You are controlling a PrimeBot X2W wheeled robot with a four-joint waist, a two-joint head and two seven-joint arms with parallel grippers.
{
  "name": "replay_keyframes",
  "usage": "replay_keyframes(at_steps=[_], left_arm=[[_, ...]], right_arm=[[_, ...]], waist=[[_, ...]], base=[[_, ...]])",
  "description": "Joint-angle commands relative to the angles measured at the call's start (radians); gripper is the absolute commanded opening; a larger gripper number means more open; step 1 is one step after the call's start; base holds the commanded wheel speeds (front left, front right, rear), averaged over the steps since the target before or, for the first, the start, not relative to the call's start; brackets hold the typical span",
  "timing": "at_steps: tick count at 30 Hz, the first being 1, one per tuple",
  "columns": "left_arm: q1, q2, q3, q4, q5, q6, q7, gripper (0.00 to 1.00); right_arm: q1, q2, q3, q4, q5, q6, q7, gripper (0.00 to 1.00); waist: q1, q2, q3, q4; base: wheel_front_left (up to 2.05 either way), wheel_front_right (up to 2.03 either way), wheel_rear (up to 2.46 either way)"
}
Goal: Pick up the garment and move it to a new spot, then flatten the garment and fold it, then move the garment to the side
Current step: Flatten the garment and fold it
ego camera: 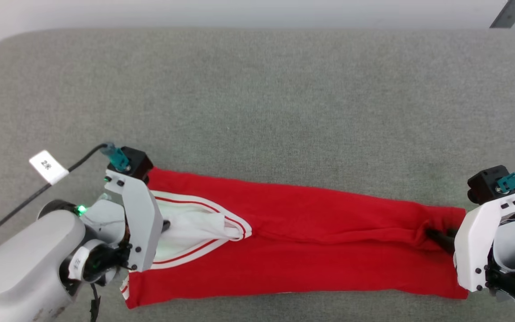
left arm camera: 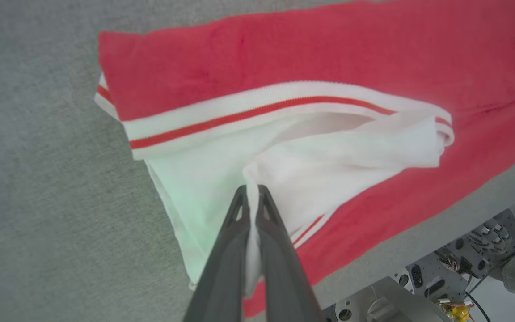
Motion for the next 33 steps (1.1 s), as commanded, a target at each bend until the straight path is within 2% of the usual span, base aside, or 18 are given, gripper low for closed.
replay_keyframes(at_steps=[1,8,15,24,30,33], left_arm=[[0.015,-0.004,0.006,0.004,0.0,-0.001,-0.011,1.0],[0.064,0.009,0.033,-0.025,0.007,0.002,-0.116,1.0],[0.158,0.043,0.075,-0.089,0.062,0.012,-0.337,1.0],[0.299,0.059,0.161,-0.101,0.141,0.085,-0.702,1.0],[0.369,0.04,0.212,-0.07,0.144,0.12,-0.872,1.0],[0.392,0.033,0.229,-0.054,0.142,0.129,-0.909,1.0]], right_arm=[[-0.001,-0.007,0.0,0.003,0.007,-0.002,-0.009,1.0],[0.036,-0.016,-0.046,-0.006,0.032,-0.002,-0.06,1.0],[0.112,-0.013,-0.14,0.02,0.021,-0.002,-0.13,1.0],[0.194,-0.003,-0.216,0.083,0.049,-0.002,-0.119,1.0],[0.188,0.001,-0.222,0.149,0.062,-0.002,-0.114,1.0],[0.173,0.003,-0.217,0.182,0.053,-0.002,-0.108,1.0]], waist=[[0.0,-0.0001,-0.032,0.002],[0.0,-0.0001,-0.111,0.013],[0.0,-0.0001,-0.162,0.035],[0.0,-0.0001,-0.17,0.085],[0.0,-0.0001,-0.159,0.124],[0.0,-0.0001,-0.155,0.135]], base=[[0.0,0.0,0.0],[0.0,0.0,0.0],[0.0,0.0,0.0],[0.0,0.0,0.0],[0.0,0.0,0.0],[0.0,0.0,0.0]])
